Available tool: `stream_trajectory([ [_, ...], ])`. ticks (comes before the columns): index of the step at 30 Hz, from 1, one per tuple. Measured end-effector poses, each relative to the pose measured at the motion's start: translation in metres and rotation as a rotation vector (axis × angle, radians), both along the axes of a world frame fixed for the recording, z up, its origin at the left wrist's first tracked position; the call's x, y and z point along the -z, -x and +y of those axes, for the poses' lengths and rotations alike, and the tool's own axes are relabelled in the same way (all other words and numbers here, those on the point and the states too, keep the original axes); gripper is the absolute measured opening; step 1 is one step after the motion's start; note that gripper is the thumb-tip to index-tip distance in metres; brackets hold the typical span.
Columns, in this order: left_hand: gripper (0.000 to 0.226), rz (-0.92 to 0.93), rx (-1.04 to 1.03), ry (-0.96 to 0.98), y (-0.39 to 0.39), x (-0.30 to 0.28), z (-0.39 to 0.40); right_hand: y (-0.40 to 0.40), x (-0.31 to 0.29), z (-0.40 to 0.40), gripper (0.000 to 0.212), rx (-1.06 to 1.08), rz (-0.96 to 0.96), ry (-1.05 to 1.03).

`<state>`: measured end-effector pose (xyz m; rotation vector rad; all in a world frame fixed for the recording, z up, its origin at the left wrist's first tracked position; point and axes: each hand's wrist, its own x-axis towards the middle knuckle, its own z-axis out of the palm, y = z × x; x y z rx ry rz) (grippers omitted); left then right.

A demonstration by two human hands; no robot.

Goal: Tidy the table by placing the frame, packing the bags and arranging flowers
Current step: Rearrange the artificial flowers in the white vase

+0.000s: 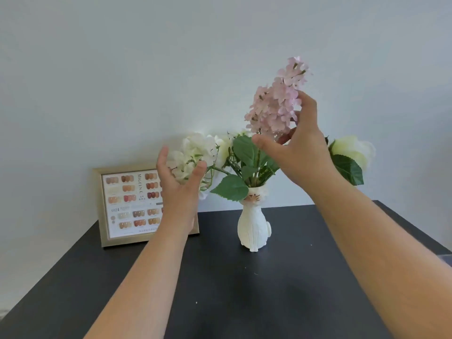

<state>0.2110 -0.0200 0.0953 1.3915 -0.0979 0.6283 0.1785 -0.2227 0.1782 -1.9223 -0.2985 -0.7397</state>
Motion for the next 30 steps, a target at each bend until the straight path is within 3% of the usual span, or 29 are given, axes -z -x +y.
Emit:
stream_trajectory([
  [3,0.072,-0.043,0.021,-0.177,0.003,-0.015,0.005,-0.015,-0.015,-0.003,0.073,-0.013,0.050,0.103],
  [7,0.069,-0.067,0.092,-0.247,0.008,-0.027,-0.001,-0.037,-0.028,-0.005,0.016,0.068,-0.004,0.305],
  [12,0.068,-0.050,0.132,-0.274,0.005,-0.028,-0.006,-0.044,-0.041,-0.002,0.036,-0.014,0.094,0.384],
  [17,0.067,-0.050,0.157,-0.277,0.006,-0.028,-0.005,-0.058,-0.043,0.000,0.041,-0.008,0.174,0.409],
  [21,0.065,-0.064,0.166,-0.291,0.008,-0.030,-0.002,-0.076,-0.051,-0.008,0.019,0.028,0.208,0.331],
  [30,0.061,-0.048,0.097,-0.181,-0.004,-0.035,0.017,-0.085,-0.063,-0.032,0.015,0.074,0.192,0.174],
])
